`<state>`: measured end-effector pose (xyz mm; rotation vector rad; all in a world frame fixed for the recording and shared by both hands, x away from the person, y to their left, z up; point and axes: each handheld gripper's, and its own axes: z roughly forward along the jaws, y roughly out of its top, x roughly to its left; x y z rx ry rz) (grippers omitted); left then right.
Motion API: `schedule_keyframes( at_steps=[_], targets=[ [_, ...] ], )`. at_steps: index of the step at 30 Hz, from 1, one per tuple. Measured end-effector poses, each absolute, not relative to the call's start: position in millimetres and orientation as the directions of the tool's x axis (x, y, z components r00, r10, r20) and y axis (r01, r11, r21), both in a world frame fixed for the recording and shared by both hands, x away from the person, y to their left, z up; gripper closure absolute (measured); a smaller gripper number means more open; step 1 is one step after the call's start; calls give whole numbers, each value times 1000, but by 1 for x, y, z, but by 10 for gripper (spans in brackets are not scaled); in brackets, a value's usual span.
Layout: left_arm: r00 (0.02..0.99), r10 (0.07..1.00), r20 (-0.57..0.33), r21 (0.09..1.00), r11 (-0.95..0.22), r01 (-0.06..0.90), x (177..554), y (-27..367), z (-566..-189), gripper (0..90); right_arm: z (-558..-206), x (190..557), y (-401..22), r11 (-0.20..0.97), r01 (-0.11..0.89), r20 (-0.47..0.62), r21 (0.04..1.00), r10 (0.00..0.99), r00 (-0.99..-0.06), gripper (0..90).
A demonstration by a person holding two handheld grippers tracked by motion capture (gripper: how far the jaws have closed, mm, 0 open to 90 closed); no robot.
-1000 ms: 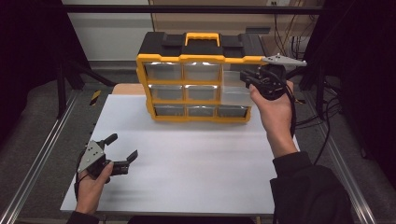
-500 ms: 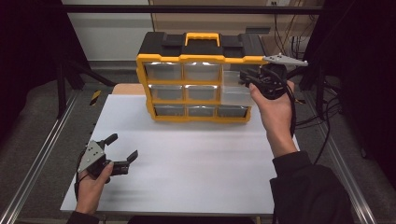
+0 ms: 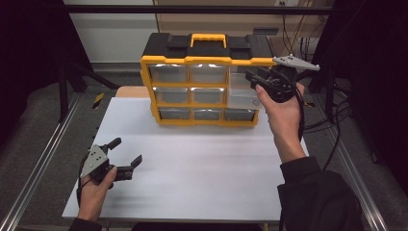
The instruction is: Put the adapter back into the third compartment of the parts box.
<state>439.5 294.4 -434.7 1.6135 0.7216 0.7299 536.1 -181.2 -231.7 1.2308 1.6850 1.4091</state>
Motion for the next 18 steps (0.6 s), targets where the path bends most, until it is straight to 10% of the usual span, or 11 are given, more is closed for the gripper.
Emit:
schedule_keyframes(
  at_steps=[18],
  targets=[
    [616, 784, 68, 988, -141, 70, 439, 294, -435, 11, -234, 524, -172, -58, 73, 81, 996, 919, -385, 57]
  ],
)
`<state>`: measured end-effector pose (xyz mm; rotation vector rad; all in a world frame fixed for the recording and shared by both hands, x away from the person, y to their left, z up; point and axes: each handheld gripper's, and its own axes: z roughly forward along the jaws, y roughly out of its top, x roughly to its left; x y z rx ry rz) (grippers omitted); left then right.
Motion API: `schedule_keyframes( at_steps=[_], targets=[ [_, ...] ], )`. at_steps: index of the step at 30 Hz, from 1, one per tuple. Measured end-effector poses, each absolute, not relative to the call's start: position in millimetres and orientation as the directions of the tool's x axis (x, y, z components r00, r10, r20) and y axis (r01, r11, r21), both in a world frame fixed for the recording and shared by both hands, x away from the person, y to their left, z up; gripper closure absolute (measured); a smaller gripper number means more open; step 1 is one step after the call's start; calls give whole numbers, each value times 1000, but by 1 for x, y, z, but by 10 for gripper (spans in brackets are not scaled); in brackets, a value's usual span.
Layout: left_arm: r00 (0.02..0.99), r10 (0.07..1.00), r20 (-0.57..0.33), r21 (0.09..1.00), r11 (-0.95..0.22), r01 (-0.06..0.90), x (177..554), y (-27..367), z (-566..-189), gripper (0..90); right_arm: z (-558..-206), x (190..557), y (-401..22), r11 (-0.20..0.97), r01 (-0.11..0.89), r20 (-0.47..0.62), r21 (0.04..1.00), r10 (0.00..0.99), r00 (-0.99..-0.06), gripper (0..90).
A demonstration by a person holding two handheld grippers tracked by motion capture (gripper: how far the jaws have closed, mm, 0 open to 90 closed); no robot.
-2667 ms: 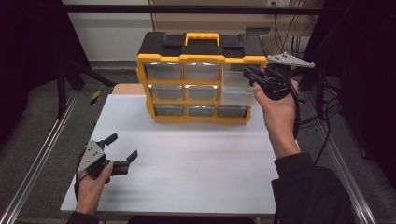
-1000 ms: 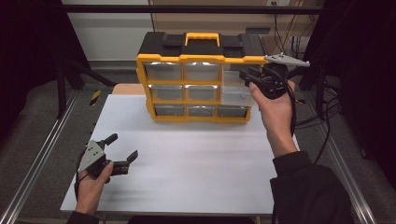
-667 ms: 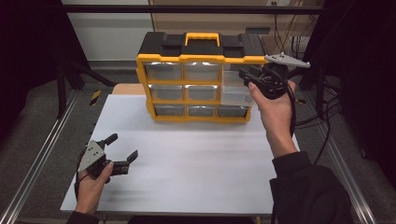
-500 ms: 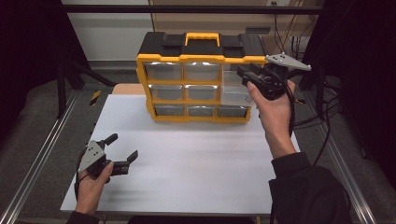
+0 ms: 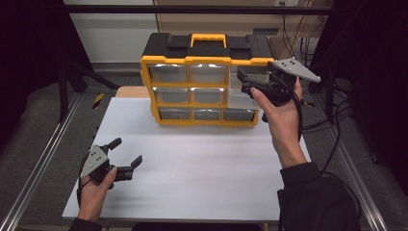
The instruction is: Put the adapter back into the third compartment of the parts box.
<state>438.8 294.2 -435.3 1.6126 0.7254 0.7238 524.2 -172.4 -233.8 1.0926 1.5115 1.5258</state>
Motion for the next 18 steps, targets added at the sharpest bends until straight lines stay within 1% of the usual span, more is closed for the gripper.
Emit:
schedule_keyframes(
  at_steps=[6, 13, 18],
  targets=[
    [611, 790, 61, 989, -131, 71, 440, 296, -435, 11, -233, 516, -173, -62, 36, 71, 997, 910, -408, 50],
    [614, 786, 70, 987, -142, 70, 438, 295, -435, 11, -236, 505, -174, -76, 23, 79, 997, 897, -435, 40],
    [601, 798, 49, 991, -114, 71, 436, 300, -434, 10, -241, 493, -175, -72, 14, 71, 997, 892, -446, 40]
  ],
)
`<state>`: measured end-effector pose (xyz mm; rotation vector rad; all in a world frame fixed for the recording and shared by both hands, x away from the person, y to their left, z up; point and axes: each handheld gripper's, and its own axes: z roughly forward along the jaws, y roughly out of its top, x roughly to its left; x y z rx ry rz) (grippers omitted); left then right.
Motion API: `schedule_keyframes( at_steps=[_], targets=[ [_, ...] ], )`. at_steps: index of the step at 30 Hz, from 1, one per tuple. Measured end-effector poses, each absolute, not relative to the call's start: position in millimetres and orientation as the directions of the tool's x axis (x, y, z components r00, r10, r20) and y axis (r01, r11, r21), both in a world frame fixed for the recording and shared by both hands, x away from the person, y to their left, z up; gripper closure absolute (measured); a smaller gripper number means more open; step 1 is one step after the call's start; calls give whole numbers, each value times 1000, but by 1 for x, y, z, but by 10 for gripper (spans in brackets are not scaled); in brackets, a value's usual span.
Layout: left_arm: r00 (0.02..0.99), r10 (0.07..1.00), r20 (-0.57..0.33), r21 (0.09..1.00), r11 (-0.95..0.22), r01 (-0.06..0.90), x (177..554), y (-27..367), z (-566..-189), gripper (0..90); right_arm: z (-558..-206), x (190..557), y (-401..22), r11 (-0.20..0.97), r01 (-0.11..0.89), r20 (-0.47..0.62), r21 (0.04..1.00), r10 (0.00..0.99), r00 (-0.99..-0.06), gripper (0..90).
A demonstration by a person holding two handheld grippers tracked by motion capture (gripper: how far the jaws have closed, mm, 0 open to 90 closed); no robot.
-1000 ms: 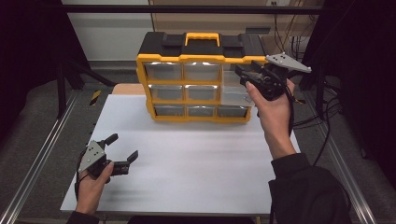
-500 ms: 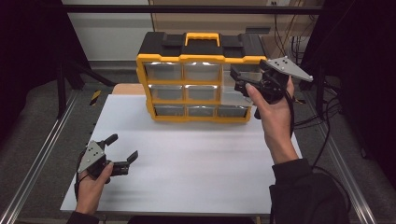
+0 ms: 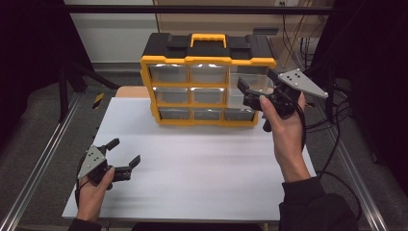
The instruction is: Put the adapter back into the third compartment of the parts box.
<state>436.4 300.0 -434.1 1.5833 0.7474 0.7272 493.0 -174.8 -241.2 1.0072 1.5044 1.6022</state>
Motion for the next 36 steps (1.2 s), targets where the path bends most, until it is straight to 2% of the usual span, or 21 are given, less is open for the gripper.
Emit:
schedule_keyframes(
  at_steps=[8, 12, 22, 28, 36],
  targets=[
    [605, 795, 48, 991, -112, 68, 434, 298, -433, 10, -245, 477, -176, -51, 5, 47, 999, 876, -480, 39],
    [606, 794, 51, 991, -115, 67, 433, 297, -433, 10, -254, 470, -174, -38, 39, 52, 999, 872, -486, 40],
    [608, 792, 51, 991, -115, 66, 433, 296, -433, 9, -275, 446, -170, -13, 33, 27, 999, 873, -486, 51],
    [611, 790, 44, 990, -115, 76, 434, 295, -435, 9, -277, 444, -172, -27, 52, 49, 998, 869, -493, 60],
    [613, 790, 20, 993, -85, 76, 436, 298, -434, 10, -289, 437, -172, -2, 88, 47, 996, 863, -503, 112]
  ],
)
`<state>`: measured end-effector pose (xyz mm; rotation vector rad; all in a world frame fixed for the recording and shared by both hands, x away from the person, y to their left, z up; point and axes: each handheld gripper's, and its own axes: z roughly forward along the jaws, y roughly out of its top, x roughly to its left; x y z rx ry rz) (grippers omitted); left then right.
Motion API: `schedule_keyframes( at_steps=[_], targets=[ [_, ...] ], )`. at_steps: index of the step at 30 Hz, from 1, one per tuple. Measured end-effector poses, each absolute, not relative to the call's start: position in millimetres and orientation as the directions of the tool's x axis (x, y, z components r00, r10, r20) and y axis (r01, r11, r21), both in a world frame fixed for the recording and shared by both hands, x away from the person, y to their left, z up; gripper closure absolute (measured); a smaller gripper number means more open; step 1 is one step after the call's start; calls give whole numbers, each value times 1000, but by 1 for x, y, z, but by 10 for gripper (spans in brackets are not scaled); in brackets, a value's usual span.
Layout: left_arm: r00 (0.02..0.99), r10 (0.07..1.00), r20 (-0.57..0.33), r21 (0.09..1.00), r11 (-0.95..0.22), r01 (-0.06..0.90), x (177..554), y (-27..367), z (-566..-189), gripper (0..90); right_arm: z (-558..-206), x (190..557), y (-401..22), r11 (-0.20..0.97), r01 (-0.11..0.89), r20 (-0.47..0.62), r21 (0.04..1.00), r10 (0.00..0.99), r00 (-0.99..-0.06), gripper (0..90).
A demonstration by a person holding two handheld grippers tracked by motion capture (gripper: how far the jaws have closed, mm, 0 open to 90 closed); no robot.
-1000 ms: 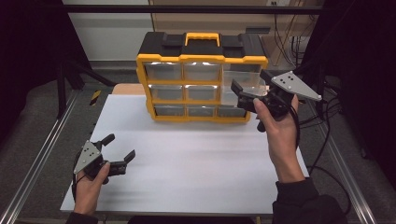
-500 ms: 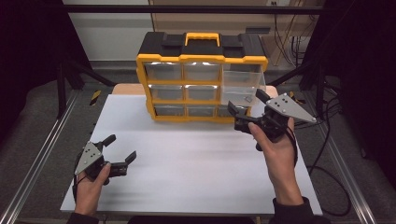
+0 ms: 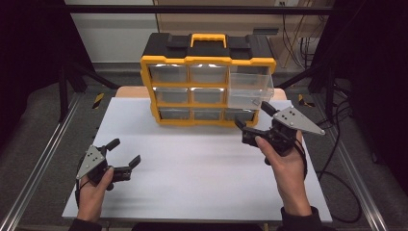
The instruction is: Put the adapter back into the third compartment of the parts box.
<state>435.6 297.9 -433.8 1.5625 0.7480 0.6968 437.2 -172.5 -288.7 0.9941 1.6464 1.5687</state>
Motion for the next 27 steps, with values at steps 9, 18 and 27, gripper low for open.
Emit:
schedule_keyframes(
  at_steps=[9, 18, 27],
  targets=[
    [619, 786, 14, 994, -81, 80, 436, 297, -434, 10, -302, 443, -179, -7, 117, 63, 993, 872, -485, 233],
    [621, 784, 19, 993, -89, 83, 437, 295, -435, 10, -311, 448, -186, 24, 129, 40, 991, 881, -471, 492],
    [619, 785, 23, 992, -93, 81, 437, 296, -435, 10, -319, 451, -198, 16, 121, 36, 993, 909, -416, 718]
  ],
)
